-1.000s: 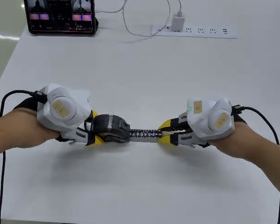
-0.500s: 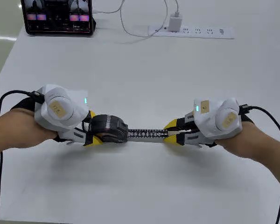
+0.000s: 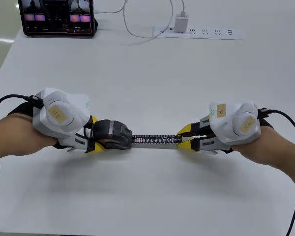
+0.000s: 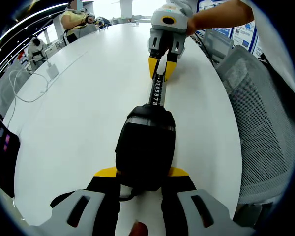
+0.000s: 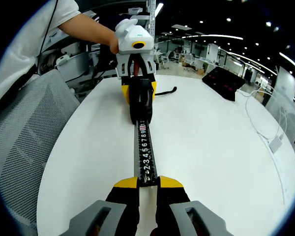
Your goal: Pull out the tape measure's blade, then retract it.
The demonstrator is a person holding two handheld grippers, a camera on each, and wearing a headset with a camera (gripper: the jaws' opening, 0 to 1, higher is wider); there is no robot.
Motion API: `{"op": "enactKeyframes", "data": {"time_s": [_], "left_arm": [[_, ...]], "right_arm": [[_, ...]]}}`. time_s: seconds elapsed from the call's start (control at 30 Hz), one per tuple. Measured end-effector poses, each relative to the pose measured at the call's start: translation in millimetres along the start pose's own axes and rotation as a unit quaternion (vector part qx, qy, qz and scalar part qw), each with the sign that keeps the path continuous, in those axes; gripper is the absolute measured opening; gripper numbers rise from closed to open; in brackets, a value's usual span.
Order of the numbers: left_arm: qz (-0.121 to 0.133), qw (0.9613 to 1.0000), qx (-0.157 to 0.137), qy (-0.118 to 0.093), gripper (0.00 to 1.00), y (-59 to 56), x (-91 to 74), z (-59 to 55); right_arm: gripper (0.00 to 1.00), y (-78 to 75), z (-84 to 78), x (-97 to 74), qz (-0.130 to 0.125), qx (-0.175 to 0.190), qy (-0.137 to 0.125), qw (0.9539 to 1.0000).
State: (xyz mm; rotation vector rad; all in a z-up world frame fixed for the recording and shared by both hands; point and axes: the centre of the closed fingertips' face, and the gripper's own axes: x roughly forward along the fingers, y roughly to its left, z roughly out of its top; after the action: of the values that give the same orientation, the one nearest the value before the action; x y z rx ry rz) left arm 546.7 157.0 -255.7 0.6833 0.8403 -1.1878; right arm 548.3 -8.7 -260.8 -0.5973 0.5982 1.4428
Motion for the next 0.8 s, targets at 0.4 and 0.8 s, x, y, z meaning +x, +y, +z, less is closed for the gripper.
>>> {"op": "enactKeyframes", "data": {"time_s": [0.4,0.8], "left_arm": [[0.0,1.0,0.0,-0.001,0.27,0.2,0.4,0.1],[0.0,1.0,0.001,0.0,0.27,0.6,0.5,0.0]], "right_arm": [[0.07,-0.9,-8.6,-8.4,-0.002,0.001,0.008,1.0],[0.07,-0.5,-13.9,-18.0,-0.006,0.003,0.016,0.9998]]}}
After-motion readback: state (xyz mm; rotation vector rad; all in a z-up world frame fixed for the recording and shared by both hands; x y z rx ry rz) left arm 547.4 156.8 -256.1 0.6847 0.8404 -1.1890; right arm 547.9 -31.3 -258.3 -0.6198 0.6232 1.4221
